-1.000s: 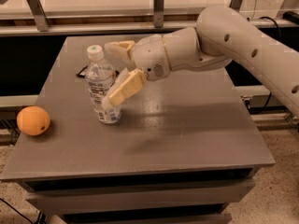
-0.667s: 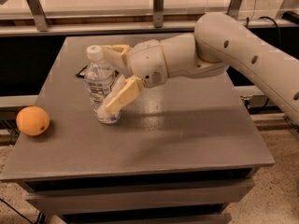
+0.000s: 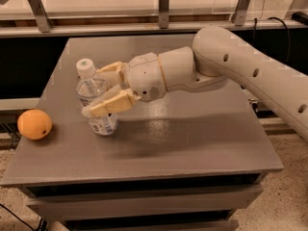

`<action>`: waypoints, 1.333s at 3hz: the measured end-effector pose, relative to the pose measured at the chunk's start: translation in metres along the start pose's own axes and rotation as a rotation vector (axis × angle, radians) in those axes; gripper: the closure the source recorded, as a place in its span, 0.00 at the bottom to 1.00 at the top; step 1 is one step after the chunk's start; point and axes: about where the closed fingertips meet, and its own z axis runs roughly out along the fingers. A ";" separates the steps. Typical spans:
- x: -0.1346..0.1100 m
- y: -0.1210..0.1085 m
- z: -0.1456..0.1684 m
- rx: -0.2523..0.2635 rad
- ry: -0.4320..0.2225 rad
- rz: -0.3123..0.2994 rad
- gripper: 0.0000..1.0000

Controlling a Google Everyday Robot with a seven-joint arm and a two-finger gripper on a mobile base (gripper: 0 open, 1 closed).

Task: Knock blue plastic bottle over

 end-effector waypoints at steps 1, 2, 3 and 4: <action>0.003 -0.002 0.008 -0.005 0.022 0.026 0.65; -0.001 -0.011 -0.002 0.016 0.072 0.049 0.88; -0.011 -0.020 -0.019 0.079 0.238 -0.004 1.00; -0.023 -0.015 -0.022 0.137 0.495 -0.060 1.00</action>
Offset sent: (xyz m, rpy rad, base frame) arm 0.0265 -0.0161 0.0128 -0.1303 0.0516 -0.0948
